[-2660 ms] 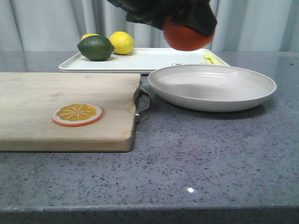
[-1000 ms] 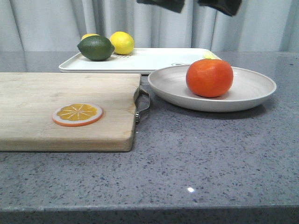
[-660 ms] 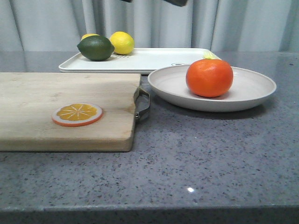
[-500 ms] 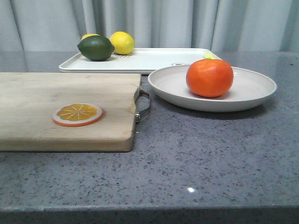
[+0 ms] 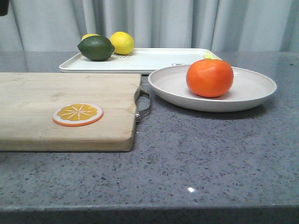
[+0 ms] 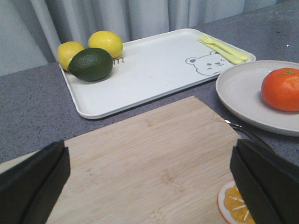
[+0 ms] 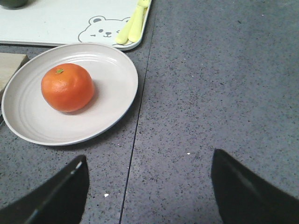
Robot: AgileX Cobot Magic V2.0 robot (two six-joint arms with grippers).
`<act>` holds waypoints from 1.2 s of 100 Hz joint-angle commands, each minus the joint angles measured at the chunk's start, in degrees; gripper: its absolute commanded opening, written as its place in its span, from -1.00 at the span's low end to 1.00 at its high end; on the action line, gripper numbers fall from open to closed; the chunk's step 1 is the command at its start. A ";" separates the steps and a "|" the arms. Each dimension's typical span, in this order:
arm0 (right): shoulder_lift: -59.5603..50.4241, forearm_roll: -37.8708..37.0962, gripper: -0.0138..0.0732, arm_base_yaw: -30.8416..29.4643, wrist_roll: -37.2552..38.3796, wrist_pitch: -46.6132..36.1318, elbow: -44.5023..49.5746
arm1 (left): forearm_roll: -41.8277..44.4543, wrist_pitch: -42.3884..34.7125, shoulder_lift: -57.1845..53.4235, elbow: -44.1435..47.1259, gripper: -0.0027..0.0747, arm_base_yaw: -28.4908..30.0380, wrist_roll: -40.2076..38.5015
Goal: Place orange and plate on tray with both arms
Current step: 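Open the left gripper and raise it away from the orange, then move the right gripper down to the plate rim farthest from the board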
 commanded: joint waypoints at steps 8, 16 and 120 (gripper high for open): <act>0.62 0.22 0.58 -0.27 -0.29 -4.26 -1.84 | -0.34 -2.75 -3.11 1.30 0.78 0.36 0.00; 0.62 0.22 0.58 -0.27 -0.26 -4.31 -1.68 | -0.34 -2.75 -3.11 1.70 0.78 0.36 0.00; 44.08 20.68 0.58 -0.21 -9.30 -19.98 -12.59 | -0.34 -2.75 -3.11 1.70 0.78 0.36 0.00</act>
